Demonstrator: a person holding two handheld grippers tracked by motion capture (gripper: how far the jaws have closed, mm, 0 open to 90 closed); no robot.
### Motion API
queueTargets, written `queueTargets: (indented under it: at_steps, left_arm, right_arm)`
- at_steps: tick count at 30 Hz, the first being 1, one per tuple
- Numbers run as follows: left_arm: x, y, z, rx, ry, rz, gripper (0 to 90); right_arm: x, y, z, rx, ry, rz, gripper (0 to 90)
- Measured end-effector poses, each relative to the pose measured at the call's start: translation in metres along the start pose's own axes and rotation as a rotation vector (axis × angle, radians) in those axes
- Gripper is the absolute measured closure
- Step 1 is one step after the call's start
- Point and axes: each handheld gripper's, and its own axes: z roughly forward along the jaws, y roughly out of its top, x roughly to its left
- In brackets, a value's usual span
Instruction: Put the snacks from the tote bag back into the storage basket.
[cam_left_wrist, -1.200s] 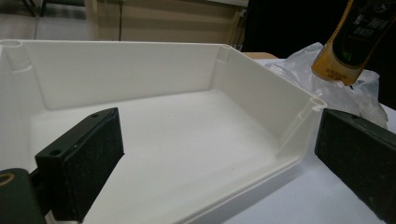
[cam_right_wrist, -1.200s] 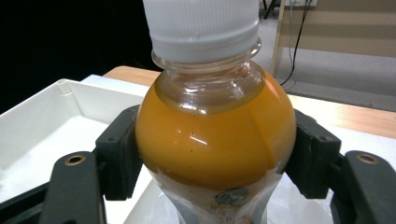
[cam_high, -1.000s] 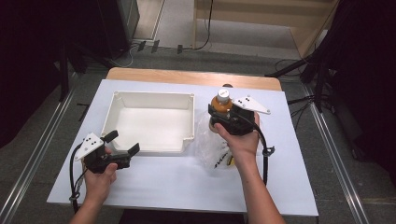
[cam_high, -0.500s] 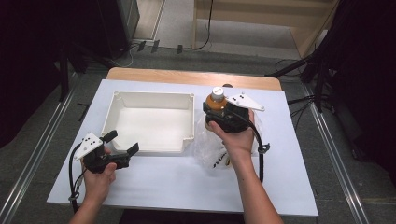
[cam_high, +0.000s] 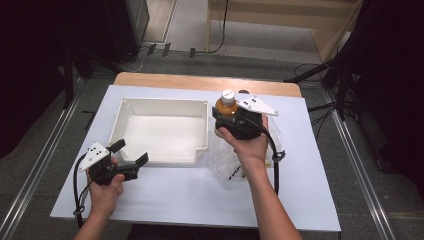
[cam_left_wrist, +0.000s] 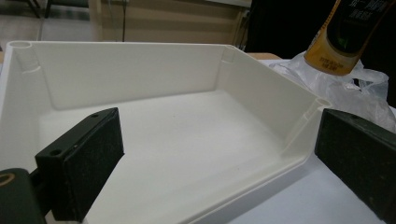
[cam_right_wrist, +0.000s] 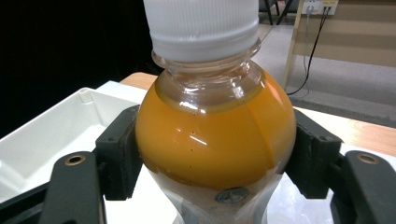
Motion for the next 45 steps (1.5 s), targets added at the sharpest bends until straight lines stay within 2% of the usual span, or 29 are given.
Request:
queueTargets:
  at_steps: [21,31,45]
  left_arm:
    - [0.003,0.001,-0.003,-0.011,0.000,-0.007,1.2]
    - [0.003,0.002,-0.003,-0.012,-0.013,0.007,3.2]
    - [0.004,0.002,-0.004,-0.012,-0.028,0.001,3.2]
  right_arm:
    - [0.016,0.007,0.012,0.004,0.028,-0.016,30.9]
    - [0.022,0.009,0.019,0.007,0.039,-0.017,30.9]
    - [0.033,0.012,0.026,0.006,0.056,-0.021,30.9]
